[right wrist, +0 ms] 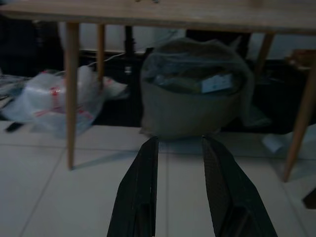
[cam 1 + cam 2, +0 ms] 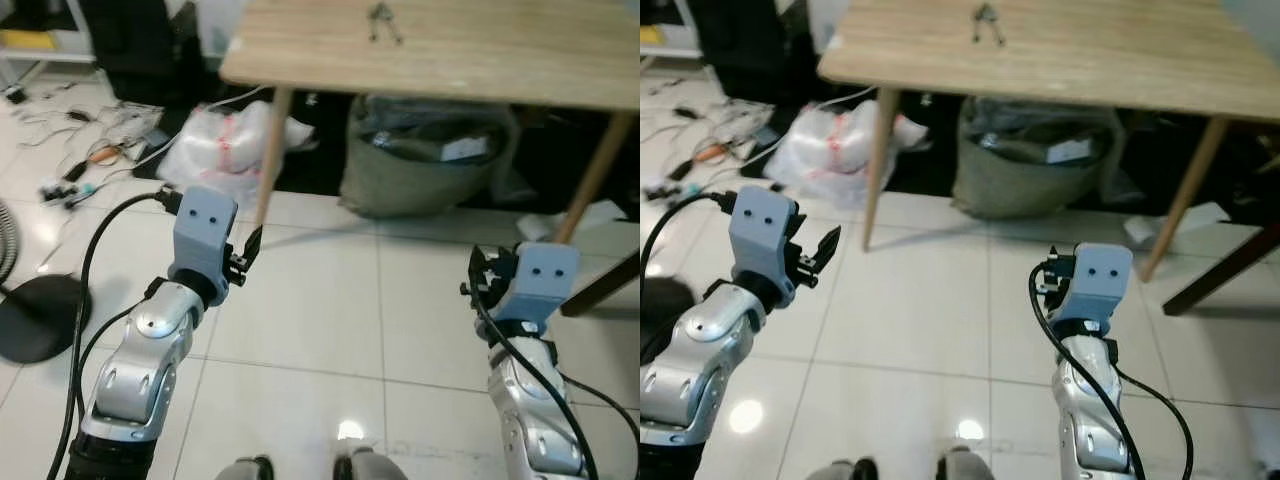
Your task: Setting the table
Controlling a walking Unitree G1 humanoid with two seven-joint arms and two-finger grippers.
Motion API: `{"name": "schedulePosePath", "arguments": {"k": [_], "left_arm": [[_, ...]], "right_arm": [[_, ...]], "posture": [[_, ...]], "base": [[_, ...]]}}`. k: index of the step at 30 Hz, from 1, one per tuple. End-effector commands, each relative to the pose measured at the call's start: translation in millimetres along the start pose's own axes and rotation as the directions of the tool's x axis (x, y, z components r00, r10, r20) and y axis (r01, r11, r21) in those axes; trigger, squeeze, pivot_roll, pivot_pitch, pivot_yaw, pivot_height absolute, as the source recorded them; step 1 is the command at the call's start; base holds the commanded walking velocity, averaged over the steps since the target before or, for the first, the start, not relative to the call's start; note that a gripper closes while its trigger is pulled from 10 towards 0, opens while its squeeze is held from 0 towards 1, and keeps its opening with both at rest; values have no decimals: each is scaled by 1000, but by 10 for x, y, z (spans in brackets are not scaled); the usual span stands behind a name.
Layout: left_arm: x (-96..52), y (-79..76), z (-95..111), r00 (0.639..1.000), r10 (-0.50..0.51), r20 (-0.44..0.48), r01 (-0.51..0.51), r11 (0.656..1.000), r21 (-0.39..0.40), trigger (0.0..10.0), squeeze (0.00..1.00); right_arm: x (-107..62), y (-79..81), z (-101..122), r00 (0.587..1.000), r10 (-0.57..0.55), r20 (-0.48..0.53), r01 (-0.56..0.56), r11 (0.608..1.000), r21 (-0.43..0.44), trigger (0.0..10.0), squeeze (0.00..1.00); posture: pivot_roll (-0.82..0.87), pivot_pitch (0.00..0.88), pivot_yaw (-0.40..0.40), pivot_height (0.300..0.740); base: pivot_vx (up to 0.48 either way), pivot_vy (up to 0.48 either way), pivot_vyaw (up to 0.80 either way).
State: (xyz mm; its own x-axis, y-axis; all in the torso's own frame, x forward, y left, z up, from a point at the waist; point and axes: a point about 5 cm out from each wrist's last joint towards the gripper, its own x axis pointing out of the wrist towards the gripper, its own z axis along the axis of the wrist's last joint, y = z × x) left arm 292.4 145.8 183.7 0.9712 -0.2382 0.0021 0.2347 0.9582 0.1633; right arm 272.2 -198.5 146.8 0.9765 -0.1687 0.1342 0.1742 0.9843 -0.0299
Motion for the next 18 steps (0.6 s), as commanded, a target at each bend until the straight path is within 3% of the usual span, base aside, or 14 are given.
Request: {"name": "schedulePosePath", "arguments": {"k": [1,18], "left_arm": [[-3,-44,-44,1000,-10,-18,10,1000,-3,10000,0],[6,-53,-54,1000,-12,-20,12,1000,-5,10000,0]], "right_arm": [[-28,-48,-40,1000,-18,-20,18,1000,-8,10000,0],[-35,-56,-45,1000,-22,-21,22,1000,-10,10000,0]], "posture": [[-85,80,68,740],[-91,81,69,740]], "base": [[-379,0,0],[-356,0,0]]}}
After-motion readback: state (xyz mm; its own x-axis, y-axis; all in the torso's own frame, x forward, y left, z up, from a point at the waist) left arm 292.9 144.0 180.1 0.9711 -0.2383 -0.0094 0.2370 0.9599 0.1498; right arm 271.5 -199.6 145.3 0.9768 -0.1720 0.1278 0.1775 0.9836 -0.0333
